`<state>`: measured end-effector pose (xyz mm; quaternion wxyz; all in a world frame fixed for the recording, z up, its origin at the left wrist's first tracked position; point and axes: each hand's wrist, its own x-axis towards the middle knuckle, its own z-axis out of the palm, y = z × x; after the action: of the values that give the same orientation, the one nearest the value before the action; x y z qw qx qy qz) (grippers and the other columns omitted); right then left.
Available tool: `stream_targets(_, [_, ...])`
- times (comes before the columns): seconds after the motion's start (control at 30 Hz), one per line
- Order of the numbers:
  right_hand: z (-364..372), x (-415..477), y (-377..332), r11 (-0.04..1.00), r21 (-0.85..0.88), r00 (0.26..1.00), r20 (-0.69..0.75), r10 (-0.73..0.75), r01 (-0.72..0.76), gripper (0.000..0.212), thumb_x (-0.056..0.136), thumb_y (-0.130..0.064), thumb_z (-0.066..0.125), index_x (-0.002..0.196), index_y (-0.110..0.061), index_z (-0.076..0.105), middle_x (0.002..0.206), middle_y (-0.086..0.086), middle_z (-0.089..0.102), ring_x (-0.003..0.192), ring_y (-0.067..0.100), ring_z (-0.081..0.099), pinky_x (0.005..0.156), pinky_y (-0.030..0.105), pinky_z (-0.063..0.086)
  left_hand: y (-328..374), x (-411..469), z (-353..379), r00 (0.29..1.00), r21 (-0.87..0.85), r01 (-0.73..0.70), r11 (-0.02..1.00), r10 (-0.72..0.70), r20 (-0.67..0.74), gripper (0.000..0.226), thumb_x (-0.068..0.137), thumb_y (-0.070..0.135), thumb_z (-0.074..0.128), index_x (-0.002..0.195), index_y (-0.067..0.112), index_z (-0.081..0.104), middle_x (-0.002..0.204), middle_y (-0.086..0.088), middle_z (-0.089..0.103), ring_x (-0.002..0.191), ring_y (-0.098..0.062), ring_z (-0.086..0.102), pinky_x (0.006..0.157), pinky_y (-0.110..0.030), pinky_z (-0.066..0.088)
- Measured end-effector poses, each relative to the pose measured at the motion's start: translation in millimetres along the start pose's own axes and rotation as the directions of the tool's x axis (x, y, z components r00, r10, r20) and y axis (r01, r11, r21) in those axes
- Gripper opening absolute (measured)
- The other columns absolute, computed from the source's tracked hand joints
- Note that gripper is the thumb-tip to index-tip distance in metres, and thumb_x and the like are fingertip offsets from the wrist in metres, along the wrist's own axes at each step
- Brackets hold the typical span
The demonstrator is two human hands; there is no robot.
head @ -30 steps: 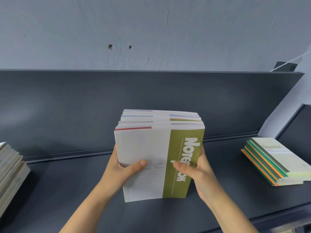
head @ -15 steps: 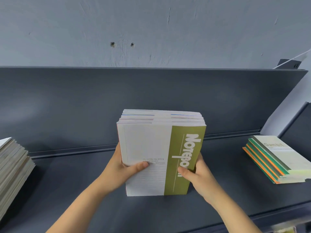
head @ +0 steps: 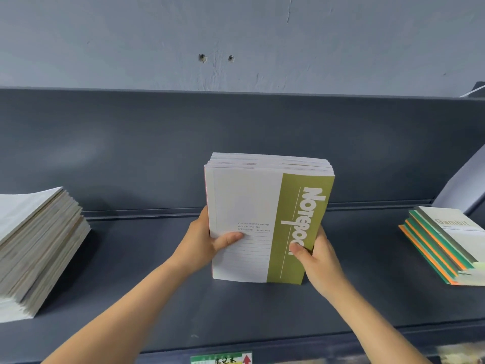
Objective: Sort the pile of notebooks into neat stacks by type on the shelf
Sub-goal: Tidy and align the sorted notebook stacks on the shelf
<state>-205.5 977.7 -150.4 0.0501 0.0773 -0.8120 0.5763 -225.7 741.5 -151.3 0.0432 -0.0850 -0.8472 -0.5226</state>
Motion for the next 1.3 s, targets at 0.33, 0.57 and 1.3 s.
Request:
stream_targets(0.33, [27.1,25.6,-27.9,0.896,0.249,0.902,0.329,0.280,-0.369,0.023,0.093,-0.027,0.058,0.113,-0.019,0.063,0.108,-0.004,0.072,0.104,0.018,0.065,0.098,0.039,0.046,27.9,-19.4,-54.1,0.900,-0.038,0.431,0.901,-0.433,-0.046,0.043,0.079,0.064,0.063,0.099,0.027,0.070,0.095,0.010,0.076,0.092,-0.015,0.072,0.078,-0.027,0.055])
stream_targets(0.57, [79.2,31.0,-16.8,0.789,0.068,0.754,0.356,0.552,-0.610,0.038,0.087,-0.041,0.064,0.108,-0.010,0.064,0.101,0.008,0.072,0.098,0.027,0.066,0.100,0.047,0.045,-21.0,-21.3,-72.2,0.680,-0.022,0.730,0.683,-0.729,-0.075,0.073,0.071,0.069,0.067,0.110,0.008,0.062,0.100,-0.006,0.071,0.090,-0.025,0.070,0.077,-0.031,0.058])
stream_targets(1.3, [149.3,33.6,-34.4,0.760,-0.186,0.728,0.218,0.650,-0.623,0.030,0.091,-0.031,0.061,0.113,-0.011,0.062,0.106,0.003,0.068,0.091,0.016,0.061,0.067,0.028,0.040,-88.7,-17.4,-110.3,0.773,0.464,0.540,0.703,-0.632,0.058,0.071,0.090,0.069,0.032,0.102,0.004,0.058,0.096,-0.015,0.068,0.085,-0.028,0.069,0.074,-0.035,0.060])
